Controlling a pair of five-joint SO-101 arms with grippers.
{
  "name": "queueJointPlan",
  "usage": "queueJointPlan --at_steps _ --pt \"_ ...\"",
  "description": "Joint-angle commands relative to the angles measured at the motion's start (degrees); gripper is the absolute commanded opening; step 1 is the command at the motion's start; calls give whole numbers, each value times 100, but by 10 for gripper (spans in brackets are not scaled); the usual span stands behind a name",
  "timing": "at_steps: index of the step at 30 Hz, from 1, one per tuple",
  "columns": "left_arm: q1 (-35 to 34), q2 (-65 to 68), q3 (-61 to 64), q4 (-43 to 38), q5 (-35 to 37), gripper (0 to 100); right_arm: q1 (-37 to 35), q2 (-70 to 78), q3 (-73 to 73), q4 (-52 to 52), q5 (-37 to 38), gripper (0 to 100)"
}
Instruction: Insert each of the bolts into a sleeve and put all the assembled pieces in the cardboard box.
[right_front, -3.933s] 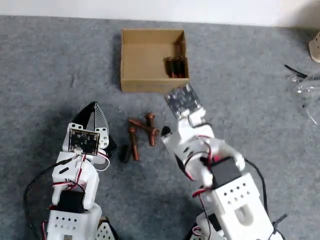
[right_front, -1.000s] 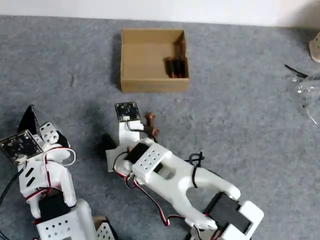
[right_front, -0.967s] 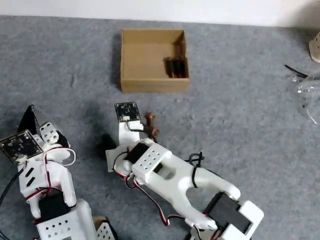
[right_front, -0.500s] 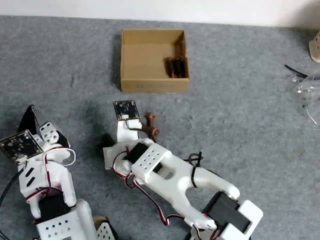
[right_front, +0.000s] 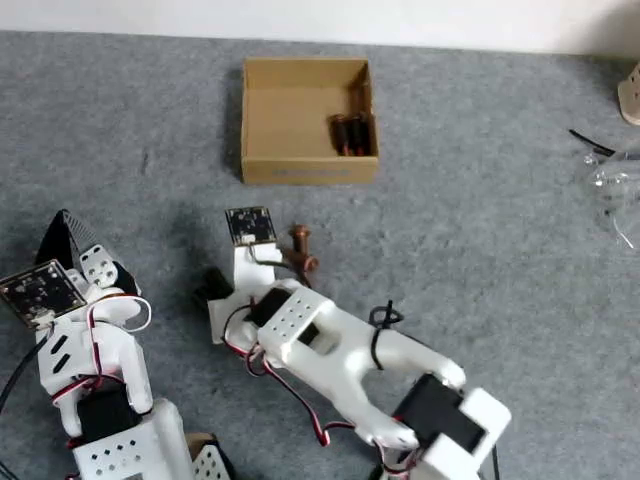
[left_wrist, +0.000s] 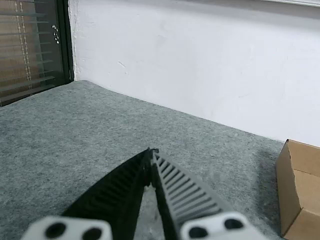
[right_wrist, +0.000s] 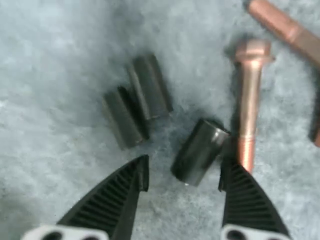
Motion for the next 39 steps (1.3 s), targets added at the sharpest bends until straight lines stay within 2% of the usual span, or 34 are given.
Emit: queueJointPlan --at_steps 1,11,17,36,39 --pt "-66 31 -312 26 44 9 92 145 -251 -127 -44 217" --pt "-57 31 -303 26 44 9 180 154 -251 -127 -44 211" --pt "-57 31 -303 26 44 9 444 163 -242 -101 -53 116" --pt "-48 31 -303 35 44 10 418 180 -233 48 -9 110" --pt "-48 31 -303 35 44 10 418 180 -224 48 0 44"
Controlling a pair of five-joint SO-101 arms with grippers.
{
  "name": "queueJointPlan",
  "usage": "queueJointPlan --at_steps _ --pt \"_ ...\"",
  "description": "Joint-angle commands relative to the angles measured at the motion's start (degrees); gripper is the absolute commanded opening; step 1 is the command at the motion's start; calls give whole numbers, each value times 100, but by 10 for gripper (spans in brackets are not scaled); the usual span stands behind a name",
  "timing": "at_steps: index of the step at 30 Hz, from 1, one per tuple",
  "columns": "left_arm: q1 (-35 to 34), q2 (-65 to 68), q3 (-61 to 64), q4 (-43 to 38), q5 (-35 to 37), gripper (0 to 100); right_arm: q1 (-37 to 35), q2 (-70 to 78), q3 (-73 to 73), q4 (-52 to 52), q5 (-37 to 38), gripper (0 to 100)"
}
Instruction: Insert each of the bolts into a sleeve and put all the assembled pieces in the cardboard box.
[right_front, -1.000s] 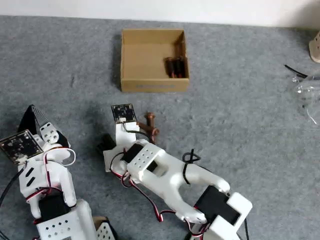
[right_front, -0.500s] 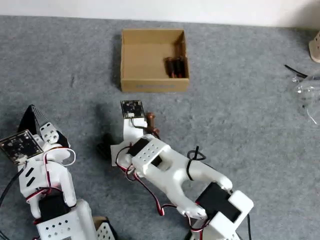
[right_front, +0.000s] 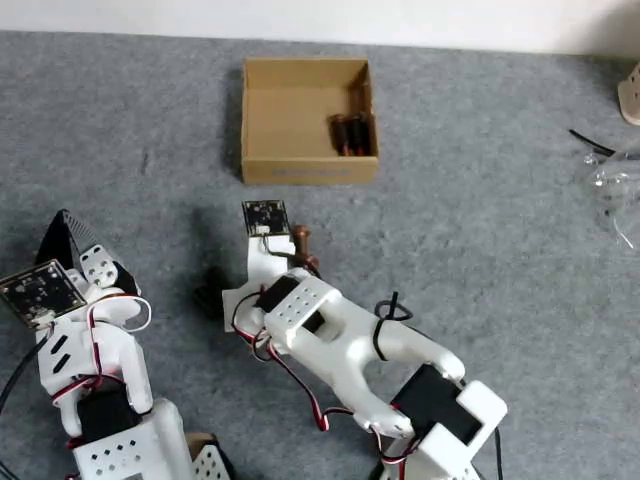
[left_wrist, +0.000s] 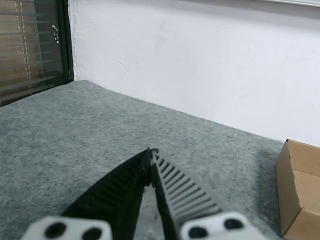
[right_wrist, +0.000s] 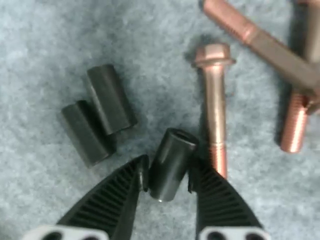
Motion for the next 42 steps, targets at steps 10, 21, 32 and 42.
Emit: queueJointPlan --at_steps 10,21,32,42 --pt "-48 31 -295 35 44 10 66 -22 -136 4 9 5" --pt "558 84 -242 35 26 7 734 -1262 -804 1314 246 5" --pt "1464 101 -470 721 -229 10 1490 -3178 -207 1314 1213 5" --pt "2264 2237 -1297 791 -422 10 2466 -4892 831 1288 1908 5"
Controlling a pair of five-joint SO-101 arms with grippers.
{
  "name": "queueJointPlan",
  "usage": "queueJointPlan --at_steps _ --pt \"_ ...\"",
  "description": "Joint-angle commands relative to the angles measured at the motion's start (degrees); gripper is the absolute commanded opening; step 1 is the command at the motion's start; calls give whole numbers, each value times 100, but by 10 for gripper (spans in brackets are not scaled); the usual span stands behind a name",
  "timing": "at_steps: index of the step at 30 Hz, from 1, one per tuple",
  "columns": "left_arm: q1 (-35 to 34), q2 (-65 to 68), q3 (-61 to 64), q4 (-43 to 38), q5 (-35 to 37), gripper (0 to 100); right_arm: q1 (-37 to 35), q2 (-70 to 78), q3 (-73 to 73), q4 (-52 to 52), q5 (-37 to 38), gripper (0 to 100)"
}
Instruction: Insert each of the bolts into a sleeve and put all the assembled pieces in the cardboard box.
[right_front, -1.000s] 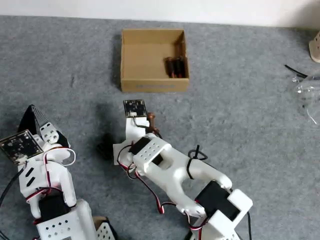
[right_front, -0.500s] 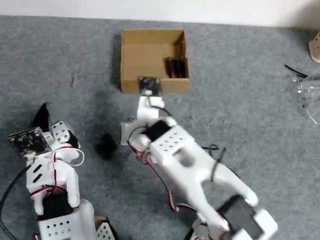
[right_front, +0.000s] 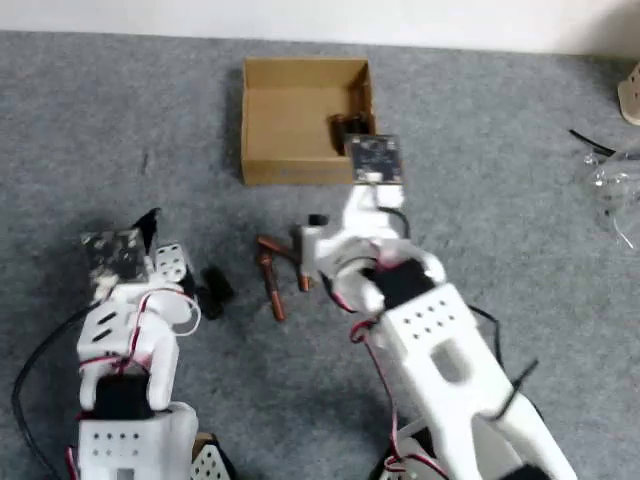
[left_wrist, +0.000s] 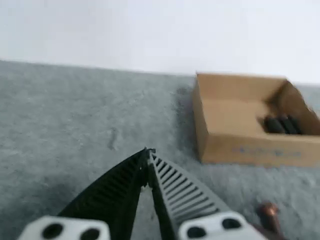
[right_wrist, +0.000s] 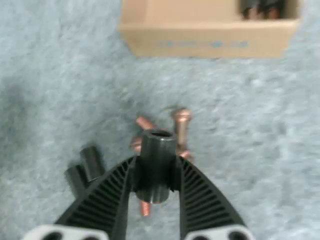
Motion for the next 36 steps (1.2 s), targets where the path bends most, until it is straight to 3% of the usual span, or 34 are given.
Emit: queueJointPlan --at_steps 1,6,11,19,24,31,36 --pt "382 1684 -927 -18 -35 10 356 -980 207 4 316 5" --pt "945 3495 -1727 -26 53 11 681 -1921 857 -4 712 5" --pt "1218 4295 -2229 -26 1433 11 1182 -2668 1578 -4 853 5" --pt "1235 5024 -2721 26 1538 11 1358 -4321 2721 -4 976 5" --pt "1279 5446 -3266 695 1574 11 1358 -5147 3099 -31 1257 5" --pt "1719 6316 -3916 1565 2611 42 1314 -5367 3582 -356 1257 5" --pt "2158 7081 -4374 1846 2629 42 1314 -5367 3600 -356 1275 5"
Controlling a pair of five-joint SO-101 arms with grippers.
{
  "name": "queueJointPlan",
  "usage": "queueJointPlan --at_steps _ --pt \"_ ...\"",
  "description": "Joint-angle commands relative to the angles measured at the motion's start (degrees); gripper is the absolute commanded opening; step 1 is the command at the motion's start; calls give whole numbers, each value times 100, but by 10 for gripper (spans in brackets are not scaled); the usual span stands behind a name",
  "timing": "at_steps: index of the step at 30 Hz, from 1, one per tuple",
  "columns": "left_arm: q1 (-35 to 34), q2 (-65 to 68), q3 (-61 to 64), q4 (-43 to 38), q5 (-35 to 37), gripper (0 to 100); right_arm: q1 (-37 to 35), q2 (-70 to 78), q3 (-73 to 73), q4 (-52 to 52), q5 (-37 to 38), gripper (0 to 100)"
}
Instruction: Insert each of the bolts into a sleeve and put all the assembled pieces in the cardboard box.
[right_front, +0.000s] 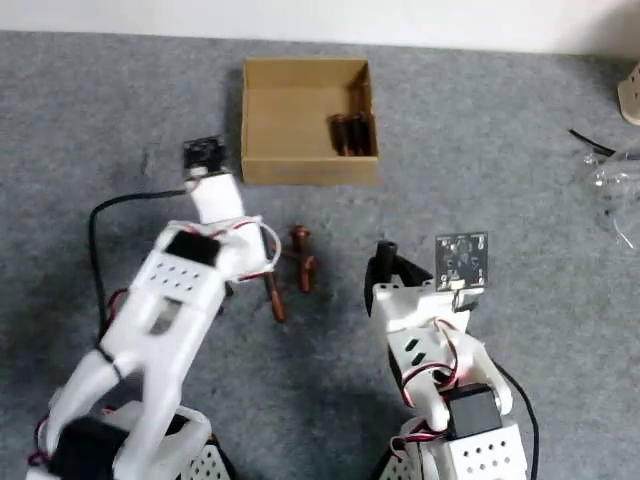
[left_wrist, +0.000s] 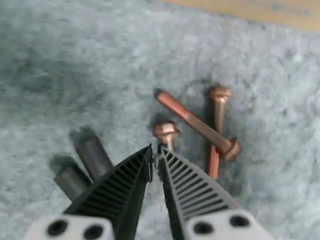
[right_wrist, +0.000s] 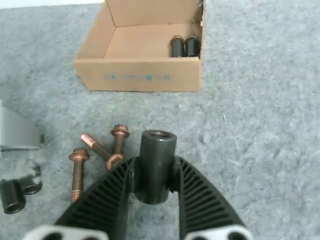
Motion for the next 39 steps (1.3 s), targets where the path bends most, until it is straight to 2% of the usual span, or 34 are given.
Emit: queueJointPlan --at_steps 1,6,11,16,23,39 --pt "426 611 -602 123 53 42 48 -110 -57 -268 79 5" --pt "611 1473 -804 132 185 42 57 -110 -48 -295 79 5" --pt "382 1798 -936 132 800 44 84 -145 -48 -295 79 5" --pt "268 1807 -963 105 800 45 92 -145 -48 -295 88 5" --pt "251 1815 -699 -484 791 46 92 -145 -48 -295 88 5" --pt "277 1815 -699 -448 589 53 75 -145 110 -347 97 5"
